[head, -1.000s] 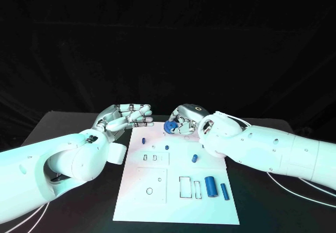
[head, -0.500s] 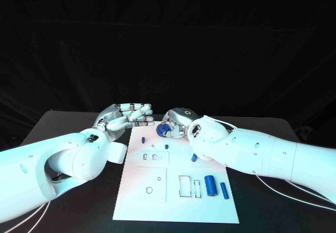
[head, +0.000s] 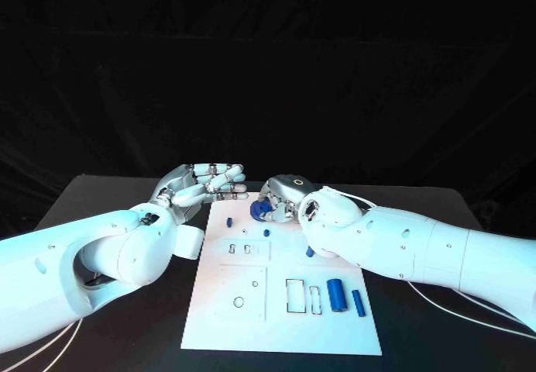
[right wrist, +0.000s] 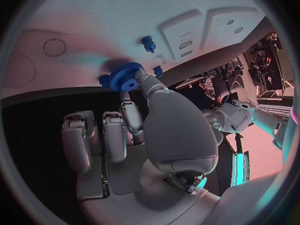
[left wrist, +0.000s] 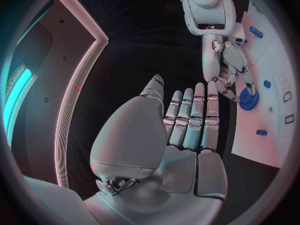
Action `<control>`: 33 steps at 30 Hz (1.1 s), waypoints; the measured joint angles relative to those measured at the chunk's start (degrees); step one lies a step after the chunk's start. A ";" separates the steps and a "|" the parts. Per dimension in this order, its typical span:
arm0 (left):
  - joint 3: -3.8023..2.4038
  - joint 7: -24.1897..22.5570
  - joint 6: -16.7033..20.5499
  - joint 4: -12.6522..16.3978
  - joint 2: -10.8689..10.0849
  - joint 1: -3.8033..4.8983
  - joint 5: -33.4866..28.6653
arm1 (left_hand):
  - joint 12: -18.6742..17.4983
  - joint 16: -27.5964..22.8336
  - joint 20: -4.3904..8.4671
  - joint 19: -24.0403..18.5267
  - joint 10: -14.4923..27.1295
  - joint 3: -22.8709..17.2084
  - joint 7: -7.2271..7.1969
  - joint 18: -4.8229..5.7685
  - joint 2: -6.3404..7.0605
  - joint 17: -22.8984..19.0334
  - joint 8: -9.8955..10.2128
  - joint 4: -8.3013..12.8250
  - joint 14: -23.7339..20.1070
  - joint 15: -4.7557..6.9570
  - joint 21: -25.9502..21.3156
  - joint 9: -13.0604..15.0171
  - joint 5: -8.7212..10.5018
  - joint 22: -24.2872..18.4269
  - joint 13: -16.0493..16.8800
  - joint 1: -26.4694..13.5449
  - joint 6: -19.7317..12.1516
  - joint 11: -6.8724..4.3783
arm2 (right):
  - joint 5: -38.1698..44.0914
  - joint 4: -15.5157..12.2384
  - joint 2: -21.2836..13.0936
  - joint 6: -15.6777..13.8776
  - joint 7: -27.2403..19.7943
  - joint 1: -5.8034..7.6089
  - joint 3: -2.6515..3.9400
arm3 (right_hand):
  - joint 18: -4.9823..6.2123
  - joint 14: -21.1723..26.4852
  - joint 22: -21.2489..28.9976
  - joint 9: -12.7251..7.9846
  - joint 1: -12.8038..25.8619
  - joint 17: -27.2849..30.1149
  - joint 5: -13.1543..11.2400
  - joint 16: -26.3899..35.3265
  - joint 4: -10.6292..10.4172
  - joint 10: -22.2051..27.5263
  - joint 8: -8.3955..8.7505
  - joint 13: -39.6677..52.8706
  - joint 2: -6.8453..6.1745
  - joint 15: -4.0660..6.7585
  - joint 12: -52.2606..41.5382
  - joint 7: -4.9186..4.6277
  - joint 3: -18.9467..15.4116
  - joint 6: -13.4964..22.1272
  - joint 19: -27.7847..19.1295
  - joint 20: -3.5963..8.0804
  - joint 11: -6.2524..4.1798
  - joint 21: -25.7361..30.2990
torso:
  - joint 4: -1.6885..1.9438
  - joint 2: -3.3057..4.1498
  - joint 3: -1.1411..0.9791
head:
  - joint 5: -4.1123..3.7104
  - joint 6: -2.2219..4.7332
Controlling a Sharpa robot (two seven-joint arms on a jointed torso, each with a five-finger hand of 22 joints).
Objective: Assemble the parts on the task board
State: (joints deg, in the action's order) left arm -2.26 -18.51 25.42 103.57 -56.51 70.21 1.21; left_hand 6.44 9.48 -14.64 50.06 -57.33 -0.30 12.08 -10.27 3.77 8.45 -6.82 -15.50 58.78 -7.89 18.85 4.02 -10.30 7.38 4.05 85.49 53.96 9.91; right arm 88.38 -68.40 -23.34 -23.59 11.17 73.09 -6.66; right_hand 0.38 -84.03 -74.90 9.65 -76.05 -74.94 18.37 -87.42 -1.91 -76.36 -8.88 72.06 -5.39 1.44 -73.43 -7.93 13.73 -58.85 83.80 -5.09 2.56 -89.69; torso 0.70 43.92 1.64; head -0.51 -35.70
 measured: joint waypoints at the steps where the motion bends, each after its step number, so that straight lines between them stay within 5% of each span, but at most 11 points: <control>1: 0.00 0.01 0.00 0.00 0.00 0.00 0.00 | 0.00 0.00 0.00 0.00 0.00 0.00 0.00 -0.01 0.00 0.00 0.00 0.00 0.00 0.00 0.00 0.00 0.00 -0.02 0.00 0.00 0.00 0.00 | 0.01 0.14 0.05 0.05 0.03 -0.04 -0.01 | 0.00 0.00 0.00 -0.13 0.15 0.00 -0.27 0.00 -0.06 0.00 0.00 -0.09 -0.15 0.00 0.00 0.00 0.06 0.00 0.00 0.00 0.00 0.00 | 0.00 0.00 0.00 | 0.01 -0.01; 6: 0.00 0.03 -0.01 0.01 -0.02 0.00 0.00 | 0.00 0.00 0.00 0.00 0.00 0.00 0.00 -0.01 0.00 0.00 0.00 0.00 0.00 0.00 0.00 0.00 0.00 -0.02 0.00 0.00 0.00 0.00 | 0.08 0.80 0.22 0.11 0.13 -0.04 0.01 | 0.01 0.00 0.00 -0.54 0.76 0.00 -1.37 0.00 -0.29 0.94 1.18 -0.93 -0.76 0.00 1.13 0.09 0.30 0.64 0.00 0.00 0.70 0.00 | -0.01 0.00 -0.03 | -0.05 -0.04; 13: 0.00 0.08 -0.01 0.04 -0.04 0.00 0.00 | 0.00 0.00 0.00 0.00 0.00 0.00 0.00 0.00 0.00 -0.01 0.00 0.00 0.00 0.00 0.00 0.00 0.00 -0.02 0.00 0.00 0.00 0.00 | -0.06 1.45 0.40 0.64 0.16 -0.17 -0.08 | 0.00 0.01 -0.04 -2.45 2.91 0.01 -3.88 0.00 -1.31 2.97 4.94 -2.93 -1.57 -1.45 3.01 -1.81 -0.06 6.79 0.31 -0.95 2.15 0.00 | -0.02 0.01 -0.03 | -0.04 -0.13; 27: 0.00 0.14 -0.01 0.11 -0.16 0.00 0.00 | -0.25 -0.24 0.00 0.00 0.00 0.16 0.00 0.00 0.00 -0.02 0.00 0.16 0.00 0.00 0.00 0.00 0.00 -0.01 0.00 0.00 0.00 0.00 | -2.24 1.30 0.24 2.58 -1.22 -0.17 -0.09 | 0.01 0.01 -0.04 -2.75 3.98 0.02 -2.28 0.00 -3.15 3.15 4.70 -1.98 -2.01 -1.87 2.29 -1.64 -2.58 5.92 0.10 -1.56 2.33 0.00 | -0.05 0.01 -0.03 | -0.13 -0.16; 33: -0.01 0.16 -0.01 0.11 -0.26 0.01 0.00 | -0.25 -0.23 0.00 0.00 0.00 0.16 0.00 -0.01 0.00 -0.02 0.00 0.16 0.00 0.00 0.00 0.00 0.00 -0.01 0.00 0.00 0.00 0.00 | -3.60 -1.70 -3.04 1.51 -2.07 -0.12 -0.09 | 0.01 0.00 -0.03 -2.75 3.96 0.02 -1.07 0.00 -3.15 2.34 4.48 -1.12 -2.00 -1.87 1.29 -1.56 -2.58 5.49 0.10 -1.56 2.14 0.00 | -0.02 -0.03 -0.04 | -0.26 0.06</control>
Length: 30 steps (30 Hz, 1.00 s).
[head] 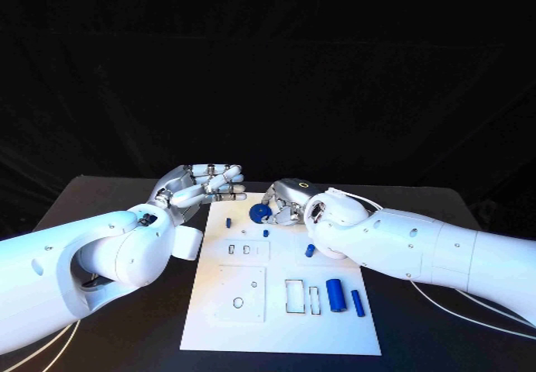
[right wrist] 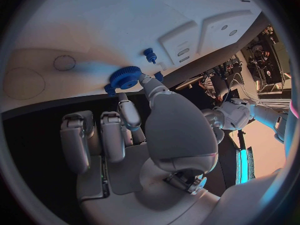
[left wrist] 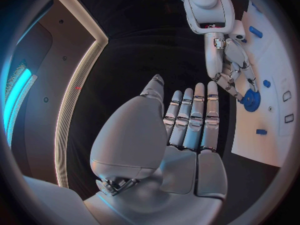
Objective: Assemble the parts on the task board
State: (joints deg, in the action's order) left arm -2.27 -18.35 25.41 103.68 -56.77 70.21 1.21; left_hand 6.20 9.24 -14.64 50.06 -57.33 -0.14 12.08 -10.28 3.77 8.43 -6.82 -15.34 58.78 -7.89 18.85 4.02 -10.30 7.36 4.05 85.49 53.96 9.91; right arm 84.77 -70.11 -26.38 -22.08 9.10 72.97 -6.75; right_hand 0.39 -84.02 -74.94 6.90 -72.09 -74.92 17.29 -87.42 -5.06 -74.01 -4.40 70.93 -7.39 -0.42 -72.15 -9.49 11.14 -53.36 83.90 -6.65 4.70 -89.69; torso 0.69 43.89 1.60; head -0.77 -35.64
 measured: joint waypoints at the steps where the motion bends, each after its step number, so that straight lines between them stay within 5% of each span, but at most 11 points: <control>1: 0.00 0.00 0.00 -0.01 -0.05 0.00 0.00 | 0.00 0.00 0.00 0.00 0.00 0.00 0.00 0.00 0.00 0.00 0.00 0.00 0.00 0.00 0.00 0.00 0.00 0.00 0.00 0.00 0.00 0.00 | -0.38 -0.99 -1.05 -0.48 -0.25 0.05 0.03 | 0.00 0.00 0.00 0.00 -0.09 0.00 0.14 0.00 0.00 0.00 0.00 0.05 0.09 0.00 -0.07 0.00 0.00 0.00 0.00 0.00 0.00 0.00 | 0.00 -0.02 0.00 | -0.01 0.03; 7: 0.01 0.02 0.00 -0.22 -0.40 0.00 0.00 | 0.00 0.00 0.00 0.00 0.00 0.00 0.00 0.00 0.00 0.02 0.00 0.00 0.00 0.00 0.00 0.00 0.00 0.00 0.00 0.00 0.00 0.00 | -5.62 -7.30 -9.96 -2.70 -2.98 1.55 0.44 | 0.00 0.00 0.01 0.09 -1.12 0.00 0.28 0.73 0.37 0.46 -0.92 -0.96 1.04 0.00 0.72 0.36 0.37 -1.84 0.00 0.00 -0.41 1.92 | -0.31 -0.17 -0.08 | -0.02 0.36; 9: 0.01 0.02 -0.01 -0.28 -0.48 0.00 0.00 | 0.00 0.00 0.00 0.00 0.00 0.00 0.00 0.00 0.00 0.05 0.00 0.00 0.00 0.00 0.00 0.00 0.00 0.00 0.00 0.00 0.00 0.00 | -8.88 -8.52 -12.87 -2.59 -4.52 2.04 0.50 | 1.31 0.11 0.01 0.09 -2.98 0.01 -0.05 2.19 1.35 2.28 -1.11 -2.72 1.16 0.15 2.61 0.75 1.00 -2.38 0.00 0.00 -0.77 4.74 | -0.46 -0.26 -0.12 | -0.09 0.39; 12: 0.02 0.03 -0.02 -0.41 -0.57 0.00 0.00 | 0.00 0.00 0.00 0.00 0.00 0.00 0.00 0.00 0.00 0.05 0.00 0.00 0.00 0.00 0.00 0.00 0.00 0.01 0.00 0.00 0.00 0.00 | -14.75 -9.12 -16.98 -1.76 -7.42 2.39 0.54 | 1.34 0.00 0.01 0.09 -4.45 0.01 -0.05 2.45 2.31 2.89 -1.11 -3.40 0.96 0.45 3.28 1.01 1.84 -2.64 -0.52 0.53 -1.02 6.20 | -0.83 -0.42 -0.21 | -0.14 0.44; 20: 0.02 0.03 -0.10 -1.02 -0.46 0.00 0.00 | 0.00 0.00 0.00 0.00 0.00 0.00 0.00 0.00 0.00 0.04 0.00 0.00 0.00 0.00 0.00 0.00 0.00 -0.05 0.00 0.00 0.00 0.00 | -24.54 -7.24 -23.25 0.55 -13.67 2.22 0.50 | 1.34 0.00 0.01 -0.60 -5.39 0.01 0.34 1.32 3.03 2.89 -0.54 -3.38 0.02 0.45 3.28 0.92 1.44 -1.31 -0.19 0.86 -1.02 5.72 | -1.55 -0.73 -0.60 | -0.07 0.38; 30: 0.04 0.04 -0.24 -1.75 -0.27 0.00 0.00 | 0.00 0.01 0.00 0.00 0.00 0.00 0.00 0.00 0.00 0.04 0.00 0.00 0.00 0.00 0.00 0.00 0.00 -0.04 0.00 0.00 0.00 0.00 | -26.87 -2.67 -23.85 1.86 -16.99 0.04 0.49 | 1.34 0.00 0.02 -0.83 -5.60 0.01 0.56 1.09 3.34 2.77 -0.15 -3.36 -0.18 0.45 3.28 0.42 1.44 -0.81 -0.19 0.86 -0.90 5.48 | -1.75 -0.83 -1.09 | -0.20 0.09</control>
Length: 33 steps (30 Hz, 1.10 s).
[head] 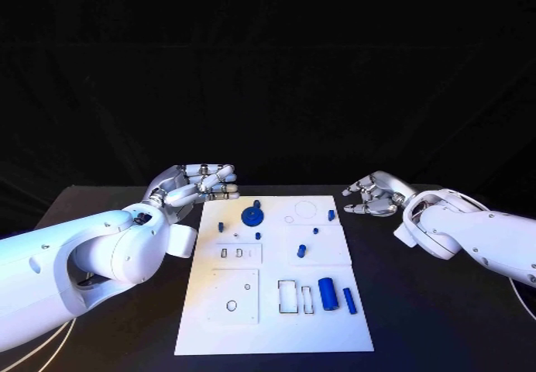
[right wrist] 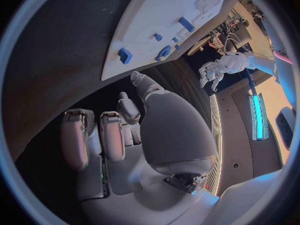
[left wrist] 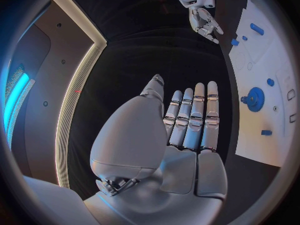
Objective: Assemble the parts on the task board
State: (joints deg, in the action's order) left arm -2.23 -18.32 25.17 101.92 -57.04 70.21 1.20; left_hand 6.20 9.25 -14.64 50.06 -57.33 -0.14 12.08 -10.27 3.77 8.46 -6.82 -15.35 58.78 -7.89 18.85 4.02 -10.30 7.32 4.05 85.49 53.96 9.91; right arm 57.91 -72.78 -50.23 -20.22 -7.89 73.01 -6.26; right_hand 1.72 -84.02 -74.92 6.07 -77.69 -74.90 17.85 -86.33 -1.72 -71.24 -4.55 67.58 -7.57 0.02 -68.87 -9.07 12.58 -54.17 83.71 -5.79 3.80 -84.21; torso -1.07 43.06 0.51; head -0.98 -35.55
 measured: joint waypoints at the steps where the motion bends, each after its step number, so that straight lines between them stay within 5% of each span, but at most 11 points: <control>1: 0.00 0.00 -0.02 -0.04 0.02 0.00 0.00 | 0.00 0.00 0.00 0.00 0.00 0.00 0.00 0.00 0.00 0.00 0.00 0.00 0.00 0.00 0.00 0.00 0.00 0.00 0.00 0.00 0.00 0.00 | 0.00 0.46 0.29 0.10 -0.20 -0.33 -0.02 | 0.00 0.00 0.00 0.00 0.00 0.00 0.00 0.00 0.00 -0.09 0.00 0.00 0.00 0.00 0.00 0.00 0.00 0.00 0.00 0.00 0.09 -0.23 | -0.02 0.01 -0.03 | 0.02 -0.04; 14: 0.01 0.00 -0.16 -0.23 0.16 -0.01 0.00 | 0.00 0.01 0.00 0.00 0.00 0.00 0.00 0.00 0.00 0.02 0.00 0.00 0.00 0.00 0.00 0.00 0.00 0.00 0.00 0.00 0.00 0.00 | 1.27 4.43 4.18 0.92 -0.55 -1.94 -0.08 | 0.00 0.00 0.00 -0.04 0.00 -0.05 0.00 -0.22 0.15 -0.26 0.00 0.27 0.00 0.00 0.00 -0.15 -0.15 0.15 0.00 0.00 0.26 -0.92 | 0.07 -0.01 0.04 | -0.03 -0.45; 33: 0.01 0.02 -0.25 -0.31 0.15 -0.01 0.00 | 0.00 0.01 0.00 0.00 0.00 0.00 0.00 0.00 0.00 0.04 0.00 0.00 0.00 0.00 0.00 0.00 0.00 0.01 0.00 0.00 0.00 0.00 | 2.44 5.68 6.26 1.67 -0.12 -3.19 -0.13 | 0.00 0.00 0.01 -0.04 0.01 -0.03 0.00 -0.47 0.14 -1.05 0.00 1.02 0.01 -0.01 -1.06 -0.35 -0.16 -0.28 0.21 -0.22 0.58 -1.59 | 0.02 -0.05 0.04 | 0.23 -0.69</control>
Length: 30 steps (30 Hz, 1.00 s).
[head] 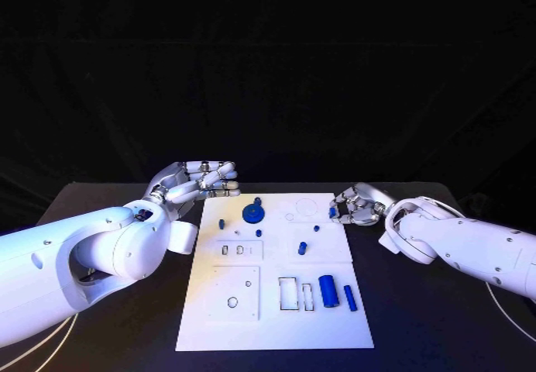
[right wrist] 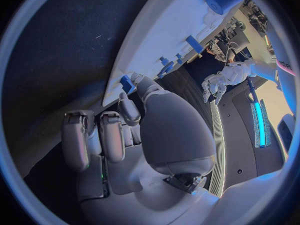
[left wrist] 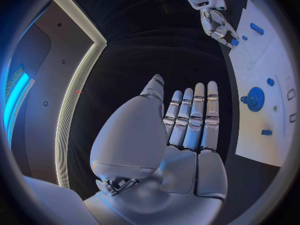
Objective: Assemble the parts on the task board
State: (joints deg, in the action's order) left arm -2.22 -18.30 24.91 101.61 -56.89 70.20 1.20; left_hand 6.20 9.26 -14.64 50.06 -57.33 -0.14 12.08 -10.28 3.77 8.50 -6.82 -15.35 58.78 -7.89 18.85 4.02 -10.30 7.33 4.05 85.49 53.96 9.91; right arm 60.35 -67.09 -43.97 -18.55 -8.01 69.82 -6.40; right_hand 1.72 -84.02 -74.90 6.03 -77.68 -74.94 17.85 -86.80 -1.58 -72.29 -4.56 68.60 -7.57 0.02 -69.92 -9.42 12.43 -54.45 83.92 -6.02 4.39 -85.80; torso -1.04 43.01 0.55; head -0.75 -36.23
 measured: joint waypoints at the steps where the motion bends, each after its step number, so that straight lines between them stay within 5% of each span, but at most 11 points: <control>1: 0.00 0.00 0.00 0.00 0.00 0.00 0.00 | 0.00 0.00 0.00 0.00 0.00 0.00 0.00 0.00 0.00 0.00 0.00 0.00 0.00 0.00 0.00 0.00 0.00 0.00 0.00 0.00 0.00 0.00 | 0.04 0.05 0.07 0.01 0.03 0.00 0.00 | 0.00 0.00 0.00 0.00 0.00 0.00 0.00 -0.11 0.00 0.01 -0.20 0.11 0.00 0.00 0.00 0.18 0.00 -0.19 0.00 0.00 0.01 0.00 | -0.01 0.00 0.01 | -0.01 0.01; 17: 0.00 0.04 -0.03 -0.03 -0.01 0.00 0.00 | 0.00 0.00 0.00 0.00 0.00 0.00 0.00 0.00 0.00 -0.01 0.00 0.00 0.00 0.00 0.00 0.00 0.00 0.01 0.00 0.00 0.00 0.00 | 0.52 0.98 0.93 0.00 0.73 -0.10 0.00 | 0.00 0.00 -0.04 0.81 -0.29 0.01 -1.11 -0.42 0.07 -1.63 -3.30 1.74 2.27 0.42 -1.85 1.64 1.67 -5.33 0.00 0.00 -1.21 -1.05 | 0.01 0.01 -0.07 | -0.04 -0.10; 30: 0.00 0.15 -0.07 -0.04 -0.02 0.00 0.00 | 0.00 -0.23 0.00 0.00 0.00 0.00 0.00 0.01 -0.23 0.04 0.00 0.00 0.00 0.00 0.00 0.00 0.00 -0.07 0.00 0.23 0.00 0.00 | 0.86 1.39 1.42 -0.83 1.61 -0.13 0.03 | -0.01 0.00 -0.03 1.01 0.03 0.02 -1.38 -0.42 0.08 -2.27 -4.09 2.34 2.59 0.83 -2.34 2.26 1.99 -6.36 -0.02 0.43 -1.85 -1.67 | 0.03 0.01 -0.06 | -0.18 -0.31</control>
State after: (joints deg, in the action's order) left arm -2.21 -18.14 24.84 101.57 -56.91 70.20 1.20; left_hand 6.20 9.03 -14.64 50.06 -57.33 -0.14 12.08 -10.27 3.55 8.54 -6.82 -15.35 58.78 -7.89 18.85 4.02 -10.30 7.26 4.05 85.71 53.96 9.91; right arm 61.21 -65.71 -42.55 -19.38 -6.39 69.69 -6.37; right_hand 1.71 -84.02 -74.94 7.04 -77.65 -74.92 16.48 -87.22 -1.49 -74.56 -8.64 70.93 -4.98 0.84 -72.26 -7.15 14.42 -60.81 83.91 -5.59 2.54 -87.47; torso -1.01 43.02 0.49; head -0.93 -36.54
